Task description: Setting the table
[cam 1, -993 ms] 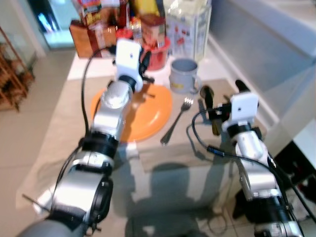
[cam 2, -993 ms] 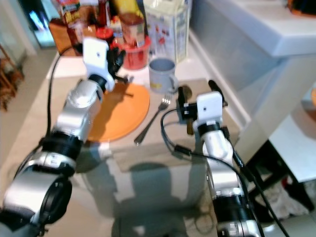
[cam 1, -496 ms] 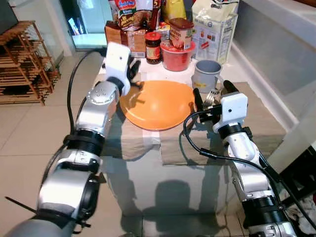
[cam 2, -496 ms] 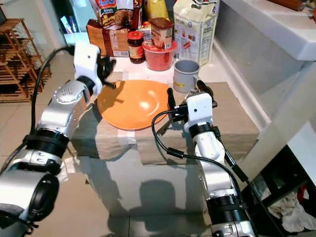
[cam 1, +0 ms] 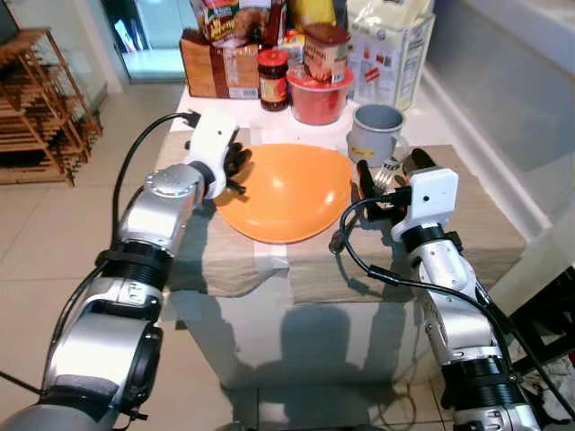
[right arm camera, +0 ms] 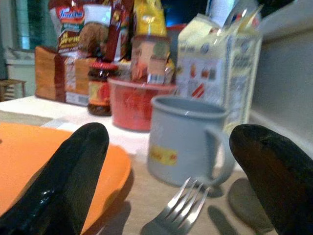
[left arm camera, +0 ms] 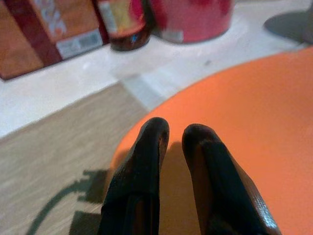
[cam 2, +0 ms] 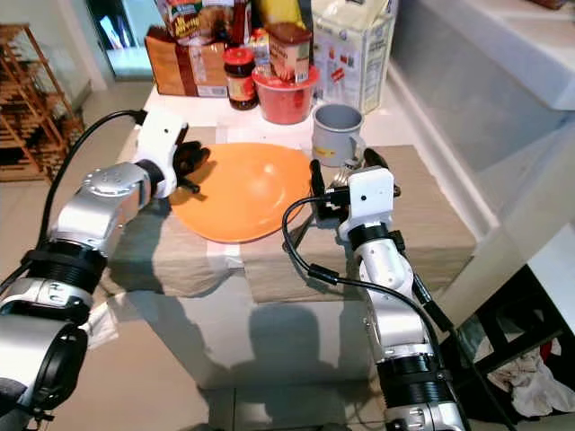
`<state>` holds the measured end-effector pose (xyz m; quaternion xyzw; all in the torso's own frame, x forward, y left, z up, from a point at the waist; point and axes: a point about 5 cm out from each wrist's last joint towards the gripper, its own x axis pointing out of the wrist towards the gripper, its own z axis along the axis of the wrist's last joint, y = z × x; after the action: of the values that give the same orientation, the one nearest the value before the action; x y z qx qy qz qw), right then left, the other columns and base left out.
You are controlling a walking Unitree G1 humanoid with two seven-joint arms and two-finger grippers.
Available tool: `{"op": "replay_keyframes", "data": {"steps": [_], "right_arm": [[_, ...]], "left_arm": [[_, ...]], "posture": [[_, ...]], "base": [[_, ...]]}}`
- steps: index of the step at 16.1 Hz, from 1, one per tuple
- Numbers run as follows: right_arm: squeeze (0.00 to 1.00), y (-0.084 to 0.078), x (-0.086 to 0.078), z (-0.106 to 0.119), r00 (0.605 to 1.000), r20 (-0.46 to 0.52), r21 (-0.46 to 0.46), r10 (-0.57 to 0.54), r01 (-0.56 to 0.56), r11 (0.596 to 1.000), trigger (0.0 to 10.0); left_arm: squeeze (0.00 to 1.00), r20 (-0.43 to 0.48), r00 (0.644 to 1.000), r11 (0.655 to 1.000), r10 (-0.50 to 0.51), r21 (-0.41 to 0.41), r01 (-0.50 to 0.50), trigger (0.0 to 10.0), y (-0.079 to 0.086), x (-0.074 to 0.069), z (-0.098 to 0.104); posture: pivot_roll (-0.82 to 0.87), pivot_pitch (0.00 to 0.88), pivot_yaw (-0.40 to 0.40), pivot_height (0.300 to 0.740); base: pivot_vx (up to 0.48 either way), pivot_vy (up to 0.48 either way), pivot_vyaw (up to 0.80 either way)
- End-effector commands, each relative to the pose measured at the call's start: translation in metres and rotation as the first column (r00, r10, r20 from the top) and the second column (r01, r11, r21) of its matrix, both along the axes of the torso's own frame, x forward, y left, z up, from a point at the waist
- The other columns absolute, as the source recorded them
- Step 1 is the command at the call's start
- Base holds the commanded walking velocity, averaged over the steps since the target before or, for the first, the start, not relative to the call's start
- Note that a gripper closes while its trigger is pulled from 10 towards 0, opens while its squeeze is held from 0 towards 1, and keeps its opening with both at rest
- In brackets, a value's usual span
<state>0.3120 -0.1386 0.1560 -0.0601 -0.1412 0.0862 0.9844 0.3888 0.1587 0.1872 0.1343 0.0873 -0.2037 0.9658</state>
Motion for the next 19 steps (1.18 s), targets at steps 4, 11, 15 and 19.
{"op": "replay_keyframes", "data": {"steps": [4,11,15,19], "right_arm": [[0.00,-0.007,0.002,0.011,1.000,0.013,0.042,-0.010,0.009,0.999,10.0],[0.00,-0.009,0.001,0.004,1.000,-0.008,0.029,-0.010,0.010,1.000,10.0],[0.00,-0.007,0.001,0.002,1.000,-0.018,0.031,-0.002,0.002,1.000,10.0],[0.00,-0.009,0.002,0.002,0.999,-0.039,0.060,0.002,0.001,0.998,10.0]], "left_arm": [[0.00,0.008,1.000,0.999,0.028,-0.041,-0.028,10.0,0.015,-0.013,0.002],[0.00,0.103,0.993,0.976,0.049,-0.215,-0.026,10.0,0.000,-0.038,0.001],[0.00,0.062,0.994,0.968,0.085,-0.243,-0.068,10.0,0.001,-0.043,-0.014],[0.00,0.007,0.995,0.970,0.100,-0.224,-0.096,10.0,0.006,-0.047,-0.029]], "posture": [[-0.08,0.000,0.046,0.740],[-0.08,0.000,0.057,0.740],[-0.08,0.000,0.052,0.740],[-0.09,0.000,0.049,0.740]], "base": [[0.000,0.000,0.00],[0.000,0.000,0.00],[0.000,0.000,0.00],[0.000,0.000,0.00]]}}
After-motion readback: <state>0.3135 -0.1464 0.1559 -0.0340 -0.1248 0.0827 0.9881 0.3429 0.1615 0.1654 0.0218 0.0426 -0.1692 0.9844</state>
